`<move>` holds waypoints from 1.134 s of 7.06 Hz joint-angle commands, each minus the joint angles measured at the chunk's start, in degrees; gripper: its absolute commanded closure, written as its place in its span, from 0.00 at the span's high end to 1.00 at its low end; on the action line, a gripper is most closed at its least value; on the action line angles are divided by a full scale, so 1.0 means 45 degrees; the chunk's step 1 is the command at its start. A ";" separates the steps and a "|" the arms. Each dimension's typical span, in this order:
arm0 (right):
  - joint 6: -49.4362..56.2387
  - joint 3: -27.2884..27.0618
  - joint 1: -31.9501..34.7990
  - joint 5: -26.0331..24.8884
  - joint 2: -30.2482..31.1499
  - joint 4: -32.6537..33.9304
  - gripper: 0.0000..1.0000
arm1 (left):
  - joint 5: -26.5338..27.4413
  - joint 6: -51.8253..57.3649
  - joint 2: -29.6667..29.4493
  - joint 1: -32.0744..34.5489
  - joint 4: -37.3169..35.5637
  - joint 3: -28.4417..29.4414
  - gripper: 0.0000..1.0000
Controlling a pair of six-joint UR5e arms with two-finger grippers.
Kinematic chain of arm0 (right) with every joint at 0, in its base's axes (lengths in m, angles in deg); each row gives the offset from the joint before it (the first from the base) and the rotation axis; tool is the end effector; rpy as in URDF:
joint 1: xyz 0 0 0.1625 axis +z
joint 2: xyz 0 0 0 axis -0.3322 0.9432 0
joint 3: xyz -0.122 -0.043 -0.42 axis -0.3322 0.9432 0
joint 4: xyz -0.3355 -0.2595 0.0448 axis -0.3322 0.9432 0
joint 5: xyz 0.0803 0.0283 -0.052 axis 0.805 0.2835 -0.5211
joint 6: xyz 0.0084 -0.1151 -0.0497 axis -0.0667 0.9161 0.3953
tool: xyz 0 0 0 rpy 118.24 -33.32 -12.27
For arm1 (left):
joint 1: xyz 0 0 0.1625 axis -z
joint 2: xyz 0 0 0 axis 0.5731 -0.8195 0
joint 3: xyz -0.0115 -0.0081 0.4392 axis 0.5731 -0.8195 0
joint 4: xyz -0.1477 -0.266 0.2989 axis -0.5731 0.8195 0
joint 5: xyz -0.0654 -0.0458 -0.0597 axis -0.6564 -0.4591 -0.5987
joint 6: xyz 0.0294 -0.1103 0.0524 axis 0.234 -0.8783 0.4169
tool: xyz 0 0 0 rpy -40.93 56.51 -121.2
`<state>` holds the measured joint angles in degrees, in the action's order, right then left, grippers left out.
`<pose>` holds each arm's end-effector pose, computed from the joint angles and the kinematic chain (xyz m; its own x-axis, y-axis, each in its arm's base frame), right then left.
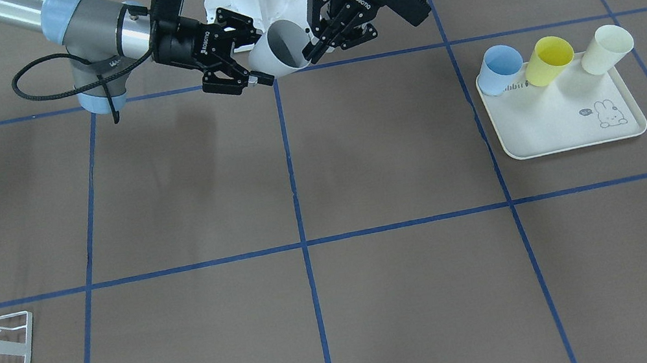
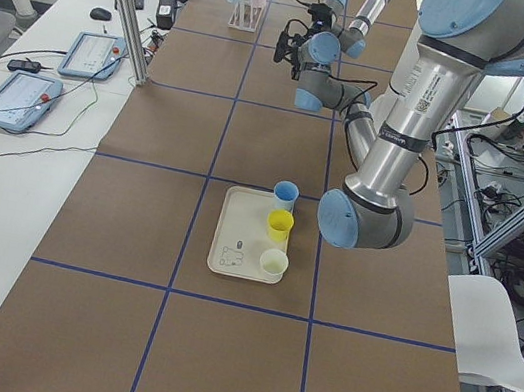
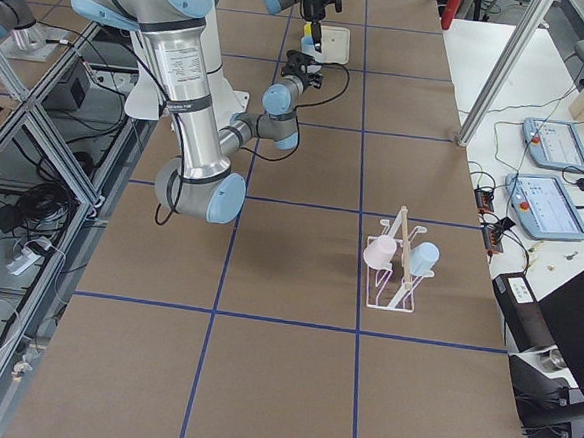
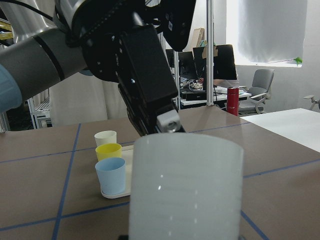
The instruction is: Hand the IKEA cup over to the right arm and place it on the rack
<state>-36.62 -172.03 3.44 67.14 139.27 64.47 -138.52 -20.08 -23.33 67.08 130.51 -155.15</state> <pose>-0.5102 -0.3483 0.2393 0.1754 -0.9551 0.2389 -0.4947 0.1243 0.8601 0.4217 -0.3785 0.1756 -0.0089 0.1094 -0.9940 0.2602 0.9600 0.1034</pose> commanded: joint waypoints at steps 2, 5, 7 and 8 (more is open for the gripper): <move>0.0017 0.0017 0.0486 0.0004 0.0131 0.0841 0.20 | -0.0481 0.1087 0.0806 0.0616 -0.0110 -0.0233 1.00; 0.0309 -0.0741 0.2221 0.0257 0.0209 0.4852 0.05 | -0.2123 0.4883 0.3827 0.2917 -0.1722 -0.2003 1.00; 0.2059 -0.2279 0.2985 0.0355 0.0326 0.8968 0.00 | -0.2980 0.7931 0.5724 0.4768 -0.2336 -0.2675 1.00; 0.3209 -0.3274 0.3589 0.0336 0.0327 1.1776 0.00 | -0.3527 0.9919 0.6642 0.5823 -0.2318 -0.2657 1.00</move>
<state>-27.78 -181.73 16.63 68.63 140.57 103.41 -151.62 14.75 1.50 87.73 120.54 -166.57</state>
